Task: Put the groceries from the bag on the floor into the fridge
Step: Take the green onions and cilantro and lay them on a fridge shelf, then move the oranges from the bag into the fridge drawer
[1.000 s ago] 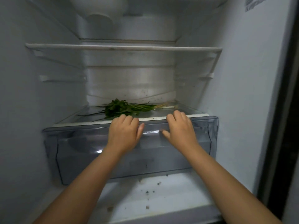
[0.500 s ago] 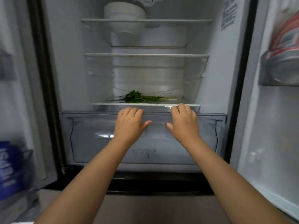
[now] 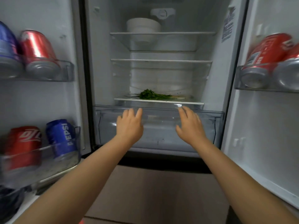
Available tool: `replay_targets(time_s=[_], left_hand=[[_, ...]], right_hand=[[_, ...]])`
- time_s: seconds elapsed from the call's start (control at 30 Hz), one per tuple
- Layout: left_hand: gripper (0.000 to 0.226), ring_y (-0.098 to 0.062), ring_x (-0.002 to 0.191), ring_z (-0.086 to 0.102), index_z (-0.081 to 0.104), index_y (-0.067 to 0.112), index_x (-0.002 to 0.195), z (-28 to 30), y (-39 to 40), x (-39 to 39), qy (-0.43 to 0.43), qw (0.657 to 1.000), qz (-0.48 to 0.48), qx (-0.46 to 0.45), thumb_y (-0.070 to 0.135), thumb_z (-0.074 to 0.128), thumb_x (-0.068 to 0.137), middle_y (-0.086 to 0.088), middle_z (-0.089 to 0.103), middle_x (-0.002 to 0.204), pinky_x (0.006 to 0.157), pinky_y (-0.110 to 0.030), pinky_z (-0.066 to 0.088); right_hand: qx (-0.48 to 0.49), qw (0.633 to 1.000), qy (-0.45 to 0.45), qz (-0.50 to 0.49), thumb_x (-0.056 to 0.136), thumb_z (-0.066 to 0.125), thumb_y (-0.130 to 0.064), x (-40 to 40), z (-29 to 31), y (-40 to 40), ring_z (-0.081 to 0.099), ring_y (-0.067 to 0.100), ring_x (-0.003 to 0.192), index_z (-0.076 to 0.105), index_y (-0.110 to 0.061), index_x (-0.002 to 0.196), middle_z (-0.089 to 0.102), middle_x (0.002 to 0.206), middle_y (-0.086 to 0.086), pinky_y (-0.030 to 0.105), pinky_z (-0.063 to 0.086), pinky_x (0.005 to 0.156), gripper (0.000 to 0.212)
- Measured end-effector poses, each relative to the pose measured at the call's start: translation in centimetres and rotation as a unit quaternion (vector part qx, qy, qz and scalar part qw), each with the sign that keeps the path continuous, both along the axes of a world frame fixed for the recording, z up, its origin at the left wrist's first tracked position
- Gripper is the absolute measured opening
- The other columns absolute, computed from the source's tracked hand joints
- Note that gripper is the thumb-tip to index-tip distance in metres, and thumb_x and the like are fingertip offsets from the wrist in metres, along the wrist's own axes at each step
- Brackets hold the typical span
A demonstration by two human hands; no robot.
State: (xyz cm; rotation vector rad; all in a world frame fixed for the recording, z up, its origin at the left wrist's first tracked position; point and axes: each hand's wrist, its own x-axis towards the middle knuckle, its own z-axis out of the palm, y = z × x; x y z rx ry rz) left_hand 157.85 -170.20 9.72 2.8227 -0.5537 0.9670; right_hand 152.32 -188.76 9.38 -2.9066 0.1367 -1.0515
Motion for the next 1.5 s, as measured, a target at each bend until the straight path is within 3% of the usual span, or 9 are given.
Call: replay_targets(time_s=[0.17,0.27,0.33,0.43,0.63,0.7,0.87,1.13,1.5], left_hand=[[0.033,-0.034,0.12,0.046,0.051,0.004,0.121,-1.8,9.5,-3.7,-0.005,0.997,0.074,-0.013,0.016,0.045,0.091,-0.018,0.052,0.125,0.089,-0.04,0.042],[0.021,-0.044,0.081,0.064,0.065,-0.006,0.084,-3.1,17.5,-7.4,-0.011,0.997,0.07,-0.029,0.008,0.057,0.071,-0.028,0.064,0.085,0.062,-0.043,0.051],[0.016,-0.041,0.062,0.065,0.064,-0.003,0.067,-4.1,24.0,-10.0,-0.016,0.996,0.093,-0.004,0.006,0.07,0.055,-0.025,0.064,0.069,0.051,-0.04,0.051],[0.016,-0.037,0.058,0.065,0.067,0.001,0.063,-6.0,33.6,-14.7,-0.007,0.991,0.131,0.022,0.006,0.074,0.049,-0.019,0.067,0.066,0.047,-0.034,0.051],[0.032,-0.031,0.118,0.047,0.056,0.005,0.118,-10.7,51.4,-23.6,0.116,0.957,0.264,0.022,0.019,0.044,0.093,-0.012,0.055,0.125,0.087,-0.037,0.041],[0.031,-0.03,0.115,0.048,0.055,0.005,0.119,-12.7,56.6,-26.1,0.129,0.947,0.293,0.018,0.019,0.041,0.095,-0.012,0.056,0.122,0.086,-0.036,0.042],[0.03,-0.029,0.111,0.051,0.052,0.006,0.12,-18.7,68.0,-29.9,0.194,0.915,0.352,0.032,0.018,0.039,0.096,-0.012,0.056,0.12,0.082,-0.033,0.043],[0.031,-0.029,0.113,0.049,0.051,0.007,0.122,-28.3,84.3,-28.6,0.329,0.852,0.408,-0.019,0.016,0.039,0.094,-0.012,0.054,0.124,0.087,-0.034,0.043],[0.034,-0.025,0.122,0.047,0.05,0.011,0.126,-37.2,103.2,-25.3,0.506,0.778,0.373,-0.013,0.022,0.04,0.095,-0.008,0.052,0.13,0.094,-0.034,0.042]], right_hand=[[-0.007,0.996,-0.022,0.089,0.088,0.048,-0.01,-1.5,0.7,9.0,0.035,0.027,0.132,0.046,0.0,0.129,0.046,0.137,0.015,0.036,0.027,0.107,0.042],[-0.017,0.987,-0.017,0.156,0.088,0.048,-0.013,-2.5,0.2,18.0,0.042,0.028,0.125,0.054,0.0,0.12,0.053,0.129,0.015,0.036,0.032,0.1,0.035],[-0.018,0.978,-0.035,0.203,0.083,0.049,-0.014,-4.1,-0.8,24.8,0.053,0.033,0.112,0.063,0.003,0.103,0.062,0.113,0.02,0.041,0.04,0.093,0.03],[-0.006,0.963,-0.03,0.267,0.073,0.044,-0.021,-6.9,-3.0,35.5,0.064,0.036,0.089,0.069,0.002,0.078,0.069,0.085,0.02,0.048,0.047,0.084,0.034],[0.022,0.925,0.044,0.377,0.08,0.052,-0.011,-12.1,-7.9,55.0,0.06,0.038,0.099,0.069,0.005,0.092,0.068,0.096,0.023,0.043,0.043,0.087,0.026],[0.031,0.908,0.073,0.412,0.083,0.053,-0.008,-13.3,-9.8,60.3,0.056,0.038,0.102,0.067,0.004,0.097,0.067,0.1,0.024,0.041,0.041,0.088,0.023],[0.047,0.85,0.134,0.508,0.075,0.043,-0.021,-16.0,-16.2,72.0,0.062,0.035,0.063,0.069,0.002,0.067,0.067,0.062,0.019,0.035,0.05,0.062,0.035],[0.03,0.802,0.288,0.523,0.092,0.048,-0.015,-12.4,-26.1,88.3,0.054,0.026,0.108,0.064,-0.002,0.108,0.066,0.113,0.014,0.03,0.041,0.092,0.027],[0.019,0.754,0.493,0.434,0.093,0.043,-0.012,-6.2,-36.9,106.3,0.053,0.027,0.112,0.061,-0.004,0.113,0.064,0.115,0.012,0.031,0.04,0.095,0.029]])
